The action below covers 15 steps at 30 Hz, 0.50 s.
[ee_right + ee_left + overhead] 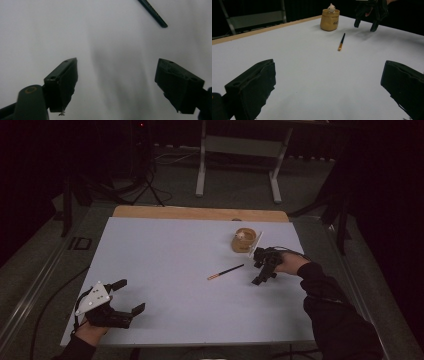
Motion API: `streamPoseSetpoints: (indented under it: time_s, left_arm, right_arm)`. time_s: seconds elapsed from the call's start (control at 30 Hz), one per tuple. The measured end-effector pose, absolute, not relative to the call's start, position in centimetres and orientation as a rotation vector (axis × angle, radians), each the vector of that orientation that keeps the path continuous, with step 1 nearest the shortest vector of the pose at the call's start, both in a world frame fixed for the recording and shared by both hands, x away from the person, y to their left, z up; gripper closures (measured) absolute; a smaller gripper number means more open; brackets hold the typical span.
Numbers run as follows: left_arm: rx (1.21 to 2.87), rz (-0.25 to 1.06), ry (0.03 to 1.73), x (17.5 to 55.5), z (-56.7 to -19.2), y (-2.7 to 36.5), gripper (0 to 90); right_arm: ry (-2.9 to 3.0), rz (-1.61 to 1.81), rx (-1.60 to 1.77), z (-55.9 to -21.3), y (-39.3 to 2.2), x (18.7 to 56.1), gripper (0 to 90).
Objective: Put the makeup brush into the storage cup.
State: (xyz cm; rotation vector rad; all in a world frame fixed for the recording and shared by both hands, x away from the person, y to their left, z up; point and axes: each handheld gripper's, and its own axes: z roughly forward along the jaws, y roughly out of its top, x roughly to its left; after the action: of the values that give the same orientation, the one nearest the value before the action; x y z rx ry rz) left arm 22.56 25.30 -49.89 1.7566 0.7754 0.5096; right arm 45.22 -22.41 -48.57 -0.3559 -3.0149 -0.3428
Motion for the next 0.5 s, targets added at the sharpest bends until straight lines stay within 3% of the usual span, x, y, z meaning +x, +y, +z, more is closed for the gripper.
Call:
streamPoseSetpoints:
  time_s: [0.5]
  left_arm:
    - [1.748,0.513,0.792,22.6,-49.9,25.5,0.4]
  right_arm:
    - [-3.109,-0.238,-0.157,-48.5,-21.0,47.0,18.7]
